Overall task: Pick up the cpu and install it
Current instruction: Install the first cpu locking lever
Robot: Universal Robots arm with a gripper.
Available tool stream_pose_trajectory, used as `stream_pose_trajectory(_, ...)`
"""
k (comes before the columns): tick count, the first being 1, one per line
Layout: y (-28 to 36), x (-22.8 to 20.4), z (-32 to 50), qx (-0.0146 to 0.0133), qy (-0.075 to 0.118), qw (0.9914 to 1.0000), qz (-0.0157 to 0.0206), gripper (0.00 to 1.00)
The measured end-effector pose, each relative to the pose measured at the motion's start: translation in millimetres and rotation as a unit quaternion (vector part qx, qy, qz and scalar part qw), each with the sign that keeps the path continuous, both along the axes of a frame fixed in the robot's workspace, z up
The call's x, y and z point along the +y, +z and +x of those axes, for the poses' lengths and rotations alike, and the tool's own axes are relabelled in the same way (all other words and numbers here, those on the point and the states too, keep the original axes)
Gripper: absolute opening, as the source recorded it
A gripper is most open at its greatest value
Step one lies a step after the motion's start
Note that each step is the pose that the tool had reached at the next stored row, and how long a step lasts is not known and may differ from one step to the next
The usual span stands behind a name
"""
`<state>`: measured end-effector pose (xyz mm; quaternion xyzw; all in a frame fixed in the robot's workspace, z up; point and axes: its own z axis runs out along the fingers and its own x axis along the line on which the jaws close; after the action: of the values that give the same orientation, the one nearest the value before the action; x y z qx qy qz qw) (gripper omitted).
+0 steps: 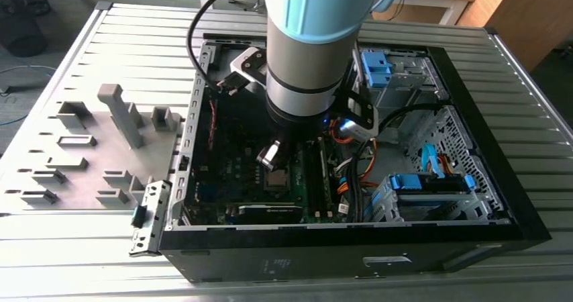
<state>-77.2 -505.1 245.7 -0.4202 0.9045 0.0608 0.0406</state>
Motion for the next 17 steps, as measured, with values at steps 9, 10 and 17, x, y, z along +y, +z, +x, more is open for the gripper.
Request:
stream_pose_trajectory(9, 2.3, 0.0, 0.0, 0.0, 0.0, 1.0, 0.0, 0.11)
stream_pose_trajectory(10, 2.3, 0.0, 0.0, 0.0, 0.0, 1.0, 0.0001, 0.11)
stream_pose_trajectory(17, 9.3, 0.0, 0.0, 0.0, 0.0, 1.0, 0.0006, 0.11)
